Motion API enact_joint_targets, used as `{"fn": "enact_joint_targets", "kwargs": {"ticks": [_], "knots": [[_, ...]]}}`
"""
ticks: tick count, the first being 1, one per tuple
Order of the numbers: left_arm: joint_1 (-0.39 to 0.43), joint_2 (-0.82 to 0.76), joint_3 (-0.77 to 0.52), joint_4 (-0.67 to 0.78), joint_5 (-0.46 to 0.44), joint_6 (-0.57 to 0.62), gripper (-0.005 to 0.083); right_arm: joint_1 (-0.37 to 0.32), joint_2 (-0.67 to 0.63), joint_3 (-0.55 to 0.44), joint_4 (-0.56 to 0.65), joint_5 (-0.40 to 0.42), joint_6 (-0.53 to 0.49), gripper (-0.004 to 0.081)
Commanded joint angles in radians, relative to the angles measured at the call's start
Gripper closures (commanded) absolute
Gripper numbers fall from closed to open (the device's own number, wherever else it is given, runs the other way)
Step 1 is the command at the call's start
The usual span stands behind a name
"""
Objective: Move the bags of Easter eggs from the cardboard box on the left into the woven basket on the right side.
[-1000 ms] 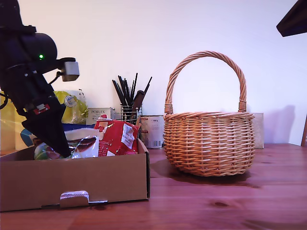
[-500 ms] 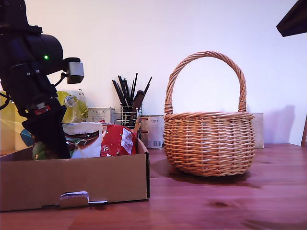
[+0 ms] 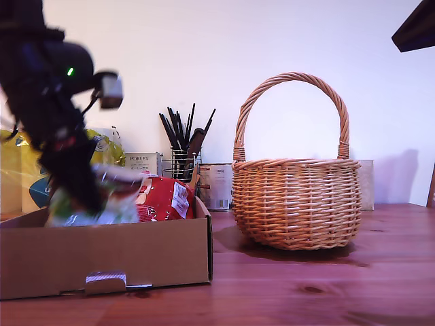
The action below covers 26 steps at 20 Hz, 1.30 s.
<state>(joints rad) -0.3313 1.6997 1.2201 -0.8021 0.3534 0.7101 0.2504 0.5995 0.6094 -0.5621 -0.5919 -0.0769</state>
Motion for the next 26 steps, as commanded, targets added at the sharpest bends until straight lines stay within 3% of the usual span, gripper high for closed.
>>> {"fn": "enact_joint_targets", "kwargs": {"ticks": [1, 3, 6, 9, 12, 17, 26], "knots": [[-0.016, -0.027, 0.063, -0.029, 0.006, -0.003, 0.0789, 0.005, 0.0, 0.012, 0.004, 0.0, -0.003, 0.0717], [-0.038, -0.043, 0.14, -0.069, 0.037, -0.005, 0.0789, 0.005, 0.0, 0.012, 0.004, 0.0, -0.003, 0.0717], [-0.085, -0.051, 0.239, -0.056, 0.197, -0.087, 0.0789, 0.005, 0.0, 0.012, 0.004, 0.0, -0.003, 0.0716], [-0.151, -0.051, 0.261, 0.109, 0.277, -0.18, 0.079, 0.005, 0.0, 0.012, 0.005, 0.0, -0.003, 0.0716], [-0.229, -0.038, 0.26, 0.288, 0.27, -0.242, 0.0791, 0.005, 0.0, 0.012, 0.005, 0.0, -0.003, 0.0717], [-0.335, 0.027, 0.26, 0.569, 0.145, -0.277, 0.0793, 0.005, 0.0, 0.012, 0.004, 0.0, -0.003, 0.0717], [-0.372, 0.233, 0.261, 0.812, -0.001, -0.357, 0.0793, 0.005, 0.0, 0.012, 0.003, 0.0, -0.003, 0.0716]]}}
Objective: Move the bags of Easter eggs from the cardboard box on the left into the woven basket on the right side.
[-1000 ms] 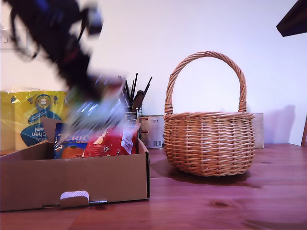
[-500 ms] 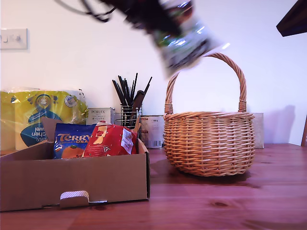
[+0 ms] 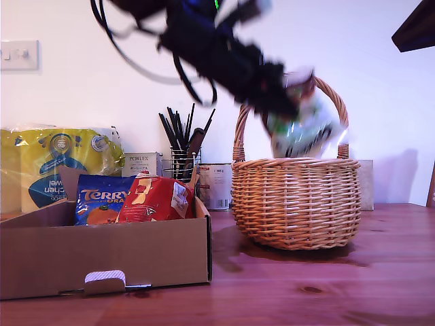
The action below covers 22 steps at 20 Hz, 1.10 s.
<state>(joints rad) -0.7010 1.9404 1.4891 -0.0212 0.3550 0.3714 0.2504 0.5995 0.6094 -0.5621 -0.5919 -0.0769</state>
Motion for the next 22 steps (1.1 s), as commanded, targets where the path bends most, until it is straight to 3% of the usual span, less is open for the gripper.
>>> {"fn": "enact_joint_targets", "kwargs": {"ticks": [1, 5, 14, 19, 22], "knots": [[-0.002, -0.001, -0.008, 0.03, -0.002, -0.043, 0.0793, 0.005, 0.0, 0.012, 0.003, 0.0, -0.003, 0.0716], [-0.002, 0.003, -0.008, 0.015, -0.001, -0.132, 0.0793, 0.005, 0.0, 0.012, 0.004, 0.0, -0.003, 0.0717], [-0.002, 0.018, -0.008, -0.009, -0.05, -0.167, 0.0782, 0.005, 0.0, 0.012, 0.004, 0.0, -0.003, 0.0716], [-0.011, 0.018, -0.008, 0.002, -0.051, -0.188, 0.0568, 0.005, 0.0, 0.012, 0.004, 0.0, -0.003, 0.0717], [-0.017, 0.018, -0.008, 0.041, -0.097, -0.183, 0.0515, 0.005, 0.0, 0.012, 0.004, -0.001, -0.002, 0.0716]]}}
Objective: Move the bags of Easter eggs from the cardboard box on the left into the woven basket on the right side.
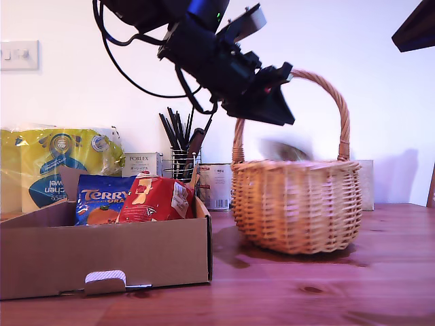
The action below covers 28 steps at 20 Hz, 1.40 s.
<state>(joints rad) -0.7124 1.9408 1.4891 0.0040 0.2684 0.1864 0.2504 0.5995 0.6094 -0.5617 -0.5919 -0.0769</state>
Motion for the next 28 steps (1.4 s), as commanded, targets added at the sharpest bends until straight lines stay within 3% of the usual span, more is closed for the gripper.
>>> {"fn": "enact_joint_targets", "kwargs": {"ticks": [1, 5, 10, 15, 20, 24, 28], "knots": [[-0.009, 0.018, -0.008, 0.031, -0.047, 0.01, 0.0515, 0.005, 0.0, 0.012, 0.003, -0.002, -0.003, 0.0717], [-0.016, 0.014, 0.005, 0.028, -0.097, 0.095, 0.0537, 0.005, 0.0, 0.012, 0.003, -0.004, -0.002, 0.0716], [-0.017, -0.042, 0.043, -0.186, -0.092, 0.095, 0.0793, 0.005, 0.0, 0.012, 0.003, -0.003, -0.003, 0.0717], [-0.005, -0.142, 0.024, -0.413, -0.029, 0.095, 0.0797, 0.005, 0.0, 0.012, 0.003, 0.0, -0.003, 0.0717], [0.064, -0.282, -0.236, -0.335, -0.017, 0.101, 0.0797, 0.005, 0.0, 0.012, 0.003, 0.001, -0.003, 0.0717], [0.165, -0.506, -0.534, -0.166, 0.081, 0.093, 0.0797, 0.005, 0.0, 0.012, 0.003, 0.023, -0.004, 0.0716], [0.288, -0.659, -0.716, -0.07, 0.103, 0.079, 0.0797, 0.005, 0.0, 0.012, 0.003, 0.035, -0.004, 0.0717]]}}
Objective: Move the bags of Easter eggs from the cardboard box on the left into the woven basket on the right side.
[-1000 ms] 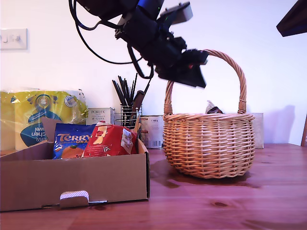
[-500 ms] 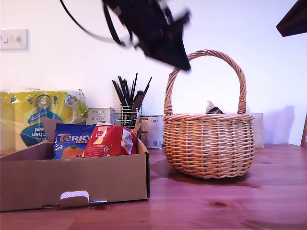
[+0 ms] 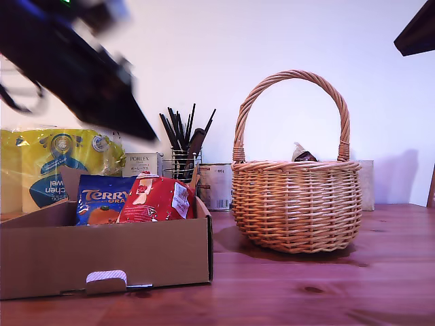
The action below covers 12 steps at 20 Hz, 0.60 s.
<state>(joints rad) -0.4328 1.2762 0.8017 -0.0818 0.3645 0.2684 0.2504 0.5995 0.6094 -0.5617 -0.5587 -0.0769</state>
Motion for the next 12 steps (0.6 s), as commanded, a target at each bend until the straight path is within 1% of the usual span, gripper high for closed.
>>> {"fn": "enact_joint_targets", "kwargs": {"ticks": [1, 2, 3, 4, 5, 6, 7, 8, 10, 12], "knots": [[0.035, -0.001, -0.047, 0.017, 0.01, 0.002, 0.0797, 0.005, 0.0, 0.012, 0.003, 0.002, -0.004, 0.0717], [0.05, 0.002, -0.055, 0.02, 0.014, 0.003, 0.0797, 0.005, 0.0, 0.012, 0.003, 0.002, -0.004, 0.0716], [0.058, 0.018, -0.058, 0.039, 0.013, 0.0, 0.0771, 0.005, 0.0, 0.012, 0.003, 0.002, -0.004, 0.0717], [0.064, 0.042, -0.058, 0.063, 0.011, -0.003, 0.0608, 0.005, 0.0, 0.012, 0.003, 0.002, -0.004, 0.0717], [0.07, 0.072, -0.058, 0.093, -0.01, -0.003, 0.0357, 0.005, 0.0, 0.012, 0.003, 0.002, -0.004, 0.0717], [0.075, 0.108, -0.058, 0.13, -0.035, -0.003, 0.0141, 0.005, 0.0, 0.012, 0.003, 0.002, -0.004, 0.0717], [0.077, 0.144, -0.058, 0.167, -0.046, 0.03, 0.0019, 0.005, 0.0, 0.012, 0.003, 0.002, -0.004, 0.0717], [0.077, 0.179, -0.057, 0.208, -0.052, 0.06, -0.0021, 0.005, 0.0, 0.012, 0.003, 0.002, -0.004, 0.0717], [0.08, 0.25, -0.057, 0.303, -0.079, 0.063, -0.0019, 0.005, 0.0, 0.012, 0.003, 0.004, -0.004, 0.0717], [0.087, 0.315, -0.053, 0.373, -0.08, 0.054, -0.0019, 0.005, 0.0, 0.012, 0.003, 0.005, -0.004, 0.0717]]}}
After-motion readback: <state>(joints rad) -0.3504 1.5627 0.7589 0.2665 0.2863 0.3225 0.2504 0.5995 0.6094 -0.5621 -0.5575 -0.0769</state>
